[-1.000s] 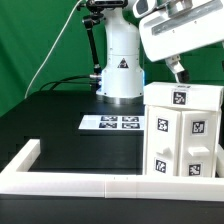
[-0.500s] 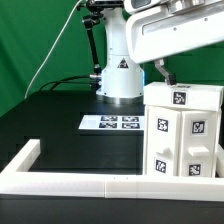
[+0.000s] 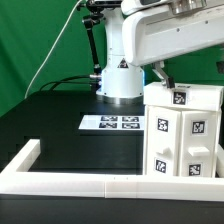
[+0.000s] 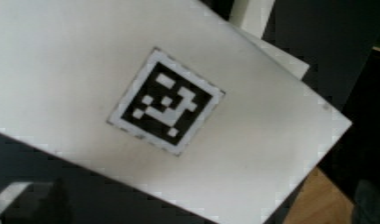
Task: Assemble cabinet
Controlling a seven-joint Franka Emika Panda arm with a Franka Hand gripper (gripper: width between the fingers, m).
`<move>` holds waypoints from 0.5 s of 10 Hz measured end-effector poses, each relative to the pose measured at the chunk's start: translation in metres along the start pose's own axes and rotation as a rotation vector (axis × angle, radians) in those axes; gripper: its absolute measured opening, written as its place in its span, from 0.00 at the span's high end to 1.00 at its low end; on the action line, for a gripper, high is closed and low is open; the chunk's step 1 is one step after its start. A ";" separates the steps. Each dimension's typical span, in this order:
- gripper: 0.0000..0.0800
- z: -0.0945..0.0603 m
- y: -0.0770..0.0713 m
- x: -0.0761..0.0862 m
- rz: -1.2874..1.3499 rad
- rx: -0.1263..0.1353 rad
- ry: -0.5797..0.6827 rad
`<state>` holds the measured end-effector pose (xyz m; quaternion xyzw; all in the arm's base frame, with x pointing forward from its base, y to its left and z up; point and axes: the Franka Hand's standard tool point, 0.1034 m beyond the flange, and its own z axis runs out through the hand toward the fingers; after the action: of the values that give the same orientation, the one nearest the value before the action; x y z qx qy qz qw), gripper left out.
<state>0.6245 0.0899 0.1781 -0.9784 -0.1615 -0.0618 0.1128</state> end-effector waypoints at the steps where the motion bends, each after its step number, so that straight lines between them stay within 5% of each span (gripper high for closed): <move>1: 0.00 0.000 0.001 0.000 -0.059 -0.002 -0.001; 5: 0.00 0.005 0.002 -0.006 -0.464 -0.024 -0.042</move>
Offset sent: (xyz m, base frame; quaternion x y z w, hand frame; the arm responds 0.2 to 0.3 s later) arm -0.0088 0.0116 -0.0044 0.0118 -0.0194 -0.2858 0.9580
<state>0.6199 0.0875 0.1724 -0.9174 -0.3838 -0.0677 0.0804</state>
